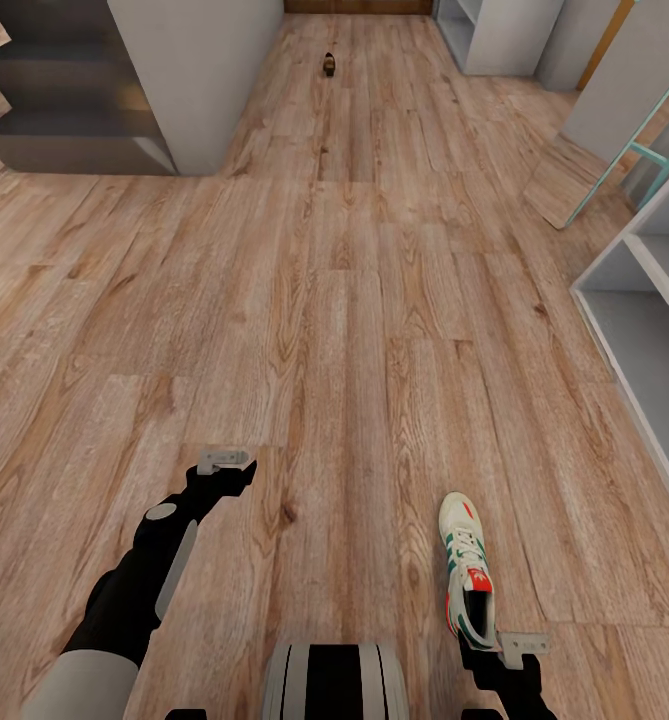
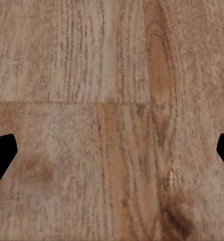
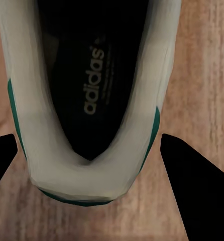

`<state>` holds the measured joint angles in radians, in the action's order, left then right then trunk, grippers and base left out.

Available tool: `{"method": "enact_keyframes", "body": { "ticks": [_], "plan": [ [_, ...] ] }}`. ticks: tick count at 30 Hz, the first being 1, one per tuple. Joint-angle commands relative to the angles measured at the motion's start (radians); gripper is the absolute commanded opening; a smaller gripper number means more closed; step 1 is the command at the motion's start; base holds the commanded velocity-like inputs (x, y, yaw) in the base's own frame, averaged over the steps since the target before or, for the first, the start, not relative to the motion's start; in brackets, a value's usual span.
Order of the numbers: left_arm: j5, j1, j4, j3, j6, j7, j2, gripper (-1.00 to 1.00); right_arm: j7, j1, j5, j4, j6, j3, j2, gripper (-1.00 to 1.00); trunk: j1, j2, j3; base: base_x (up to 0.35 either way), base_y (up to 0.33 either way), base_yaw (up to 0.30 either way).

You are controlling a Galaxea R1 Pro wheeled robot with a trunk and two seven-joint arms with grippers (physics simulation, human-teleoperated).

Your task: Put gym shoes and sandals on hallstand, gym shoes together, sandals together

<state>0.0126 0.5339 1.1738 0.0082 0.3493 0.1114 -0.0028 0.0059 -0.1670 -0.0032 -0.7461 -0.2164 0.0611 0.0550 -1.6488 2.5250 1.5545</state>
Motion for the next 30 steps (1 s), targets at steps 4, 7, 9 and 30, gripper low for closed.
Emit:
{"method": "enact_keyframes", "body": {
  "ticks": [4, 7, 9, 30],
  "plan": [
    [0.001, 0.0, 0.001, 0.001, 0.006, 0.003, 0.0, 1.0, 0.0, 0.0, -0.001, 0.001, -0.003, 0.0, 0.0, -1.0, 0.0, 0.0, 0.001, 0.0, 0.0, 0.0],
    [0.001, 0.0, 0.001, 0.001, 0.007, 0.003, 0.0, 1.0, 0.001, 0.0, -0.001, -0.001, -0.003, -0.001, 0.0, -1.0, 0.001, 0.0, -0.003, 0.0, 0.0, 0.0],
    [0.001, 0.0, 0.001, 0.001, 0.007, 0.003, 0.0, 1.0, 0.001, 0.0, -0.001, -0.002, -0.004, -0.001, 0.0, -1.0, 0.001, -0.001, -0.011, 0.0, 0.0, 0.0],
    [-0.001, -0.048, -0.016, 0.004, -0.005, 0.007, 0.005, 1.0, 0.0, 0.0, 0.0, -0.003, -0.035, -0.002, -0.004, -1.0, 0.011, -0.005, -0.092, 0.0, 0.0, 0.0]
  ]
}}
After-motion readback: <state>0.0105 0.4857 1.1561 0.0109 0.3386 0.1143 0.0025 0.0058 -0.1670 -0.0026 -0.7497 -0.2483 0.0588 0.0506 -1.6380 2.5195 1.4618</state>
